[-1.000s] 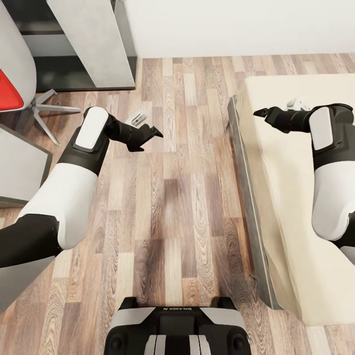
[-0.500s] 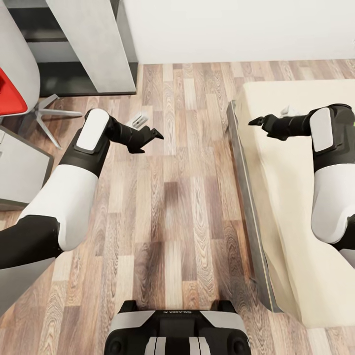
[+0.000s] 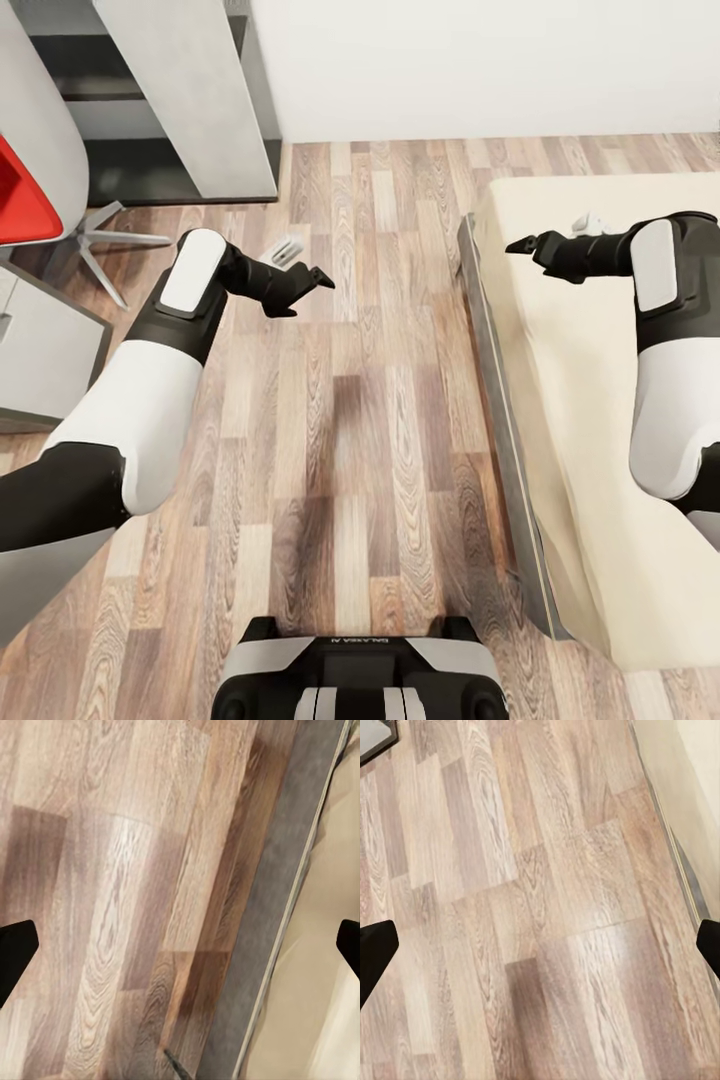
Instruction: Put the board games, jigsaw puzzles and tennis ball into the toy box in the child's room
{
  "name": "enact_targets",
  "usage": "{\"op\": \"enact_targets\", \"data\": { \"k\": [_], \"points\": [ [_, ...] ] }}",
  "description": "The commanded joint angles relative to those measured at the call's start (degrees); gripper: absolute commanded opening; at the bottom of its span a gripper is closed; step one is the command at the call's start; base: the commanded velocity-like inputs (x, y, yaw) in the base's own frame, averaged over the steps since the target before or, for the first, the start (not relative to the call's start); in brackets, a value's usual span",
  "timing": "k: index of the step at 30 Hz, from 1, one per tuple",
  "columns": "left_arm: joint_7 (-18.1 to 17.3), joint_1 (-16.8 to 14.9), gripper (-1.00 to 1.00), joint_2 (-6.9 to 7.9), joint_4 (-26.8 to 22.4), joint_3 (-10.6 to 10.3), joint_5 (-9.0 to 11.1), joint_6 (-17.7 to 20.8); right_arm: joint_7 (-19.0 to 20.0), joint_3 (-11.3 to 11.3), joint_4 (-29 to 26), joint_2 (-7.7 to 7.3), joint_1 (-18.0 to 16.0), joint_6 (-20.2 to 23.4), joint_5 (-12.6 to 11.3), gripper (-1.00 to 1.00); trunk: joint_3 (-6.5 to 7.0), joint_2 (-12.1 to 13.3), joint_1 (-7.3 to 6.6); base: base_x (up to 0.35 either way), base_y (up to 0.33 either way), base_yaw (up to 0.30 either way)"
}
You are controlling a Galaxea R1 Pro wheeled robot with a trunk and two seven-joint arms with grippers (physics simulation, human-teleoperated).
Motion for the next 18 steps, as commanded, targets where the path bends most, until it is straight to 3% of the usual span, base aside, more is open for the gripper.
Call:
{"op": "enact_targets", "data": {
  "k": [1,11,18],
  "points": [
    [0.6,0.08,1.0,-0.03,-0.05,-0.05,0.57,0.03,0.59,-0.12,-0.15,0.03,0.09,0.24,0.59,1.0,0.07,-0.02,0.0,0.0,0.0,0.0],
    [0.6,3.34,1.0,-1.05,-1.27,-0.01,0.86,0.01,0.62,-0.15,-1.62,0.05,3.6,0.24,0.45,1.0,0.63,-0.82,0.44,0.0,0.0,0.0],
    [0.6,9.91,1.0,-1.76,-8.68,0.0,2.88,-0.04,0.68,-0.45,-8.26,0.01,9.93,0.24,0.16,1.0,0.02,-3.63,1.98,0.0,0.0,0.0]
  ]
}}
